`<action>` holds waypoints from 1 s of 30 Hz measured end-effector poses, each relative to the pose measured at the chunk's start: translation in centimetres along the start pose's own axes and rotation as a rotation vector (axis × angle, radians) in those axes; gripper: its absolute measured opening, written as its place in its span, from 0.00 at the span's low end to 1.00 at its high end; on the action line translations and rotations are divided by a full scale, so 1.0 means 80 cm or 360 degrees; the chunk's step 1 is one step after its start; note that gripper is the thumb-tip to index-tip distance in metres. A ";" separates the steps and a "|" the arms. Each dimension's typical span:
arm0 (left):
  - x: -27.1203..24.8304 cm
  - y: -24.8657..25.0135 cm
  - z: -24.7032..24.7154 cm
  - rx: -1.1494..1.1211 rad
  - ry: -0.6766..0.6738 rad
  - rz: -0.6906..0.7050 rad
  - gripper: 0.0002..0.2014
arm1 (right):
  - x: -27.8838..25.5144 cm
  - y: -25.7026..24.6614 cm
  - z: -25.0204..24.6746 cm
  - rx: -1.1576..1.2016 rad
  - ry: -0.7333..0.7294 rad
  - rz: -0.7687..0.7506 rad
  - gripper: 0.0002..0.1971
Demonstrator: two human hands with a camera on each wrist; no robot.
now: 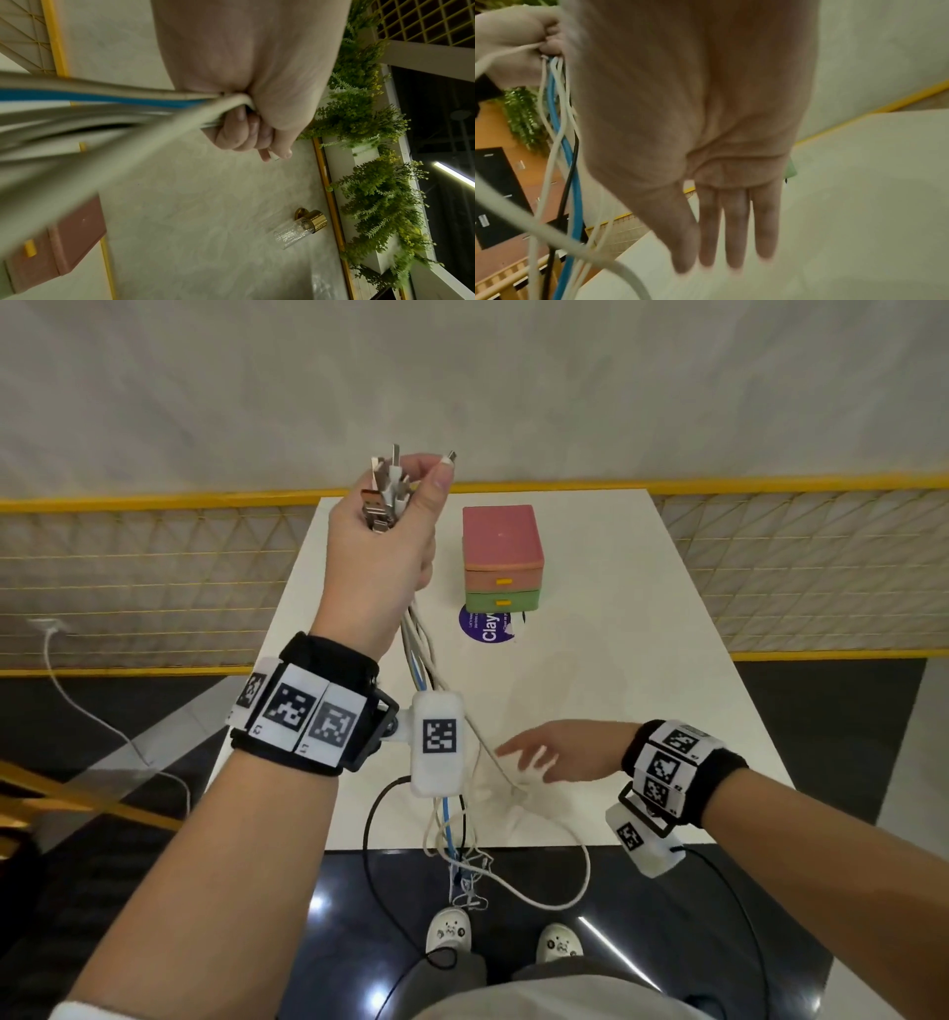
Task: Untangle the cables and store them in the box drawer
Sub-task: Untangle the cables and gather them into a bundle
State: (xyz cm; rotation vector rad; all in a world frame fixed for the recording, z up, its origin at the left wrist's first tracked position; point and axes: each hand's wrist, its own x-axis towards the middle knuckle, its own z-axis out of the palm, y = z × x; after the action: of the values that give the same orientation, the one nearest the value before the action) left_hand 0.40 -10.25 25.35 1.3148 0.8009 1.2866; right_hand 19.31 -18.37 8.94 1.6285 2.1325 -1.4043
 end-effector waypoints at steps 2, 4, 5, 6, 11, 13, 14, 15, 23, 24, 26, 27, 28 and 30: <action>-0.001 0.000 -0.001 0.0041 -0.0080 -0.0002 0.07 | -0.001 -0.005 -0.008 0.0023 0.0250 -0.0015 0.31; -0.002 -0.001 0.000 0.0110 -0.0179 0.0011 0.10 | -0.004 -0.019 -0.016 0.0218 0.0382 -0.0148 0.26; -0.004 -0.001 0.002 0.0144 -0.0229 0.0018 0.11 | -0.007 -0.030 -0.021 0.0302 0.0428 -0.0235 0.23; -0.006 -0.002 0.004 0.0164 -0.0271 0.0017 0.11 | -0.009 -0.042 -0.026 0.0369 0.0470 -0.0313 0.21; -0.009 -0.001 0.015 0.0060 -0.0277 -0.0017 0.10 | -0.002 -0.076 -0.018 0.0601 0.0076 -0.0254 0.24; -0.006 0.002 0.015 -0.0008 -0.0225 -0.0002 0.09 | 0.006 -0.074 0.015 0.0616 -0.0400 -0.0049 0.29; -0.006 0.004 0.013 -0.0027 -0.0208 0.0006 0.10 | 0.009 -0.071 0.030 0.0639 -0.0555 0.0061 0.30; -0.005 0.006 0.011 -0.0032 -0.0202 0.0013 0.10 | 0.013 -0.064 0.040 0.0646 -0.0604 0.0109 0.29; -0.010 0.000 0.007 0.0023 -0.0235 -0.0002 0.09 | 0.035 -0.009 0.030 -0.0186 0.0161 0.0226 0.19; -0.011 -0.001 0.008 0.0030 -0.0239 -0.0013 0.09 | 0.037 -0.007 0.032 -0.0107 0.0032 0.0281 0.20; -0.012 -0.002 0.007 0.0035 -0.0241 -0.0029 0.08 | 0.038 -0.007 0.036 0.0171 -0.0238 0.0357 0.19; -0.012 -0.002 0.006 0.0033 -0.0240 -0.0035 0.08 | 0.039 -0.007 0.038 0.0296 -0.0316 0.0386 0.17; -0.011 -0.002 0.005 0.0033 -0.0236 -0.0039 0.09 | 0.039 -0.006 0.039 0.0384 -0.0323 0.0403 0.17; -0.010 -0.002 0.002 0.0045 -0.0218 -0.0041 0.10 | 0.043 -0.002 0.040 0.0432 -0.0189 0.0426 0.17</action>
State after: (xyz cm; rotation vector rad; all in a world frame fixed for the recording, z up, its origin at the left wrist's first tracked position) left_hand 0.45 -11.01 25.05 1.3946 0.7401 1.1554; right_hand 16.41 -18.25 5.25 1.7884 1.6451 -1.7071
